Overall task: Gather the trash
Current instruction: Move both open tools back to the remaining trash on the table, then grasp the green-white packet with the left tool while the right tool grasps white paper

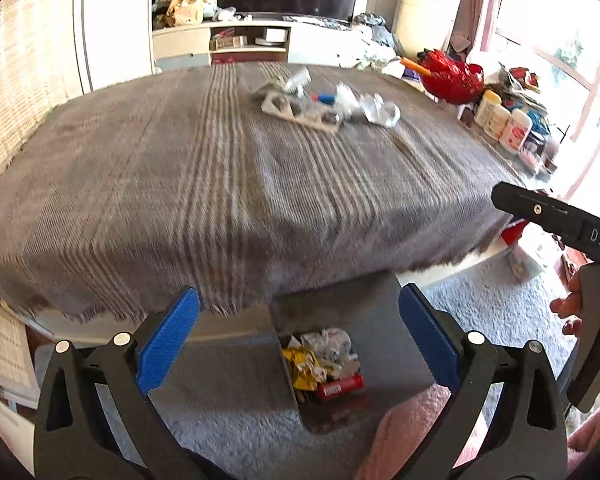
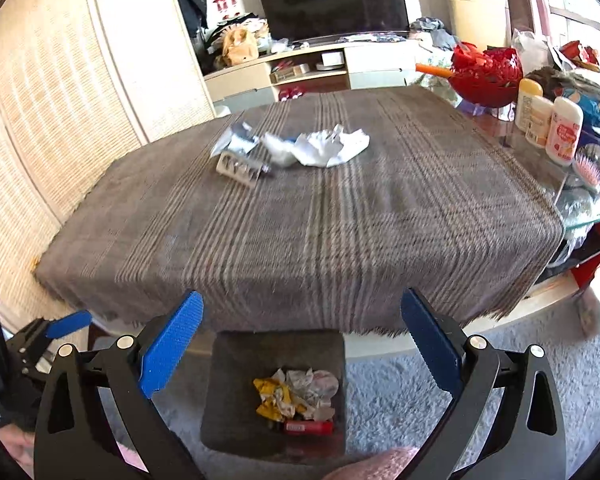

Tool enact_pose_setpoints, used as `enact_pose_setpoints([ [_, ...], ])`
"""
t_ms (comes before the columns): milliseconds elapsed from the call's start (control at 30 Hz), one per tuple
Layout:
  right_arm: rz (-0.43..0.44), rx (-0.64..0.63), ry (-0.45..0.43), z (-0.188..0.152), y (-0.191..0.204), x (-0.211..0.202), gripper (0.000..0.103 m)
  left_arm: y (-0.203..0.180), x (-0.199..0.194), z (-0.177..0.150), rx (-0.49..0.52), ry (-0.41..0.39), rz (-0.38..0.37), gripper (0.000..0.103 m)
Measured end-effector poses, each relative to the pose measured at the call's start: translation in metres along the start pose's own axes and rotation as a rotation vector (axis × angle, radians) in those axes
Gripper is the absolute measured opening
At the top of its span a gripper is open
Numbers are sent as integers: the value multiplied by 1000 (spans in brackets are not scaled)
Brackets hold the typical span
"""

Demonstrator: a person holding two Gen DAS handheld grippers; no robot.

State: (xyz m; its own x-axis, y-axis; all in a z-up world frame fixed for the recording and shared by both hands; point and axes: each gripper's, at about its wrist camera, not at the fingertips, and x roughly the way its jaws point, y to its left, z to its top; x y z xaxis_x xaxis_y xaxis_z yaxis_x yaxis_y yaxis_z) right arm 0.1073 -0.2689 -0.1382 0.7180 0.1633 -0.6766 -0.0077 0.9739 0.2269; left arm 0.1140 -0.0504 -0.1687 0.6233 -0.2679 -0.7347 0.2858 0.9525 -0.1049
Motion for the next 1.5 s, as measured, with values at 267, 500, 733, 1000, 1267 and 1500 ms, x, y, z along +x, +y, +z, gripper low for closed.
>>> enact_pose_setpoints([
  [267, -50, 30, 0, 35, -13, 25, 100, 24, 11, 51, -77, -24, 16, 95],
  [500, -52, -21, -5, 60, -7, 49, 100, 29, 35, 102, -16, -45, 60, 95],
  [733, -121, 2, 2, 94, -18, 83, 100, 28, 65, 147, 2, -56, 78, 95],
  [1000, -112, 58, 12, 117, -37, 117, 100, 26, 99, 183, 19, -36, 80, 94],
  [1267, -152, 66, 45, 130, -47, 146, 95, 14, 131, 205, 38, -29, 50, 92],
  [1500, -140, 49, 84, 129, -47, 168, 65, 9, 163, 216, 44, 8, 36, 78],
])
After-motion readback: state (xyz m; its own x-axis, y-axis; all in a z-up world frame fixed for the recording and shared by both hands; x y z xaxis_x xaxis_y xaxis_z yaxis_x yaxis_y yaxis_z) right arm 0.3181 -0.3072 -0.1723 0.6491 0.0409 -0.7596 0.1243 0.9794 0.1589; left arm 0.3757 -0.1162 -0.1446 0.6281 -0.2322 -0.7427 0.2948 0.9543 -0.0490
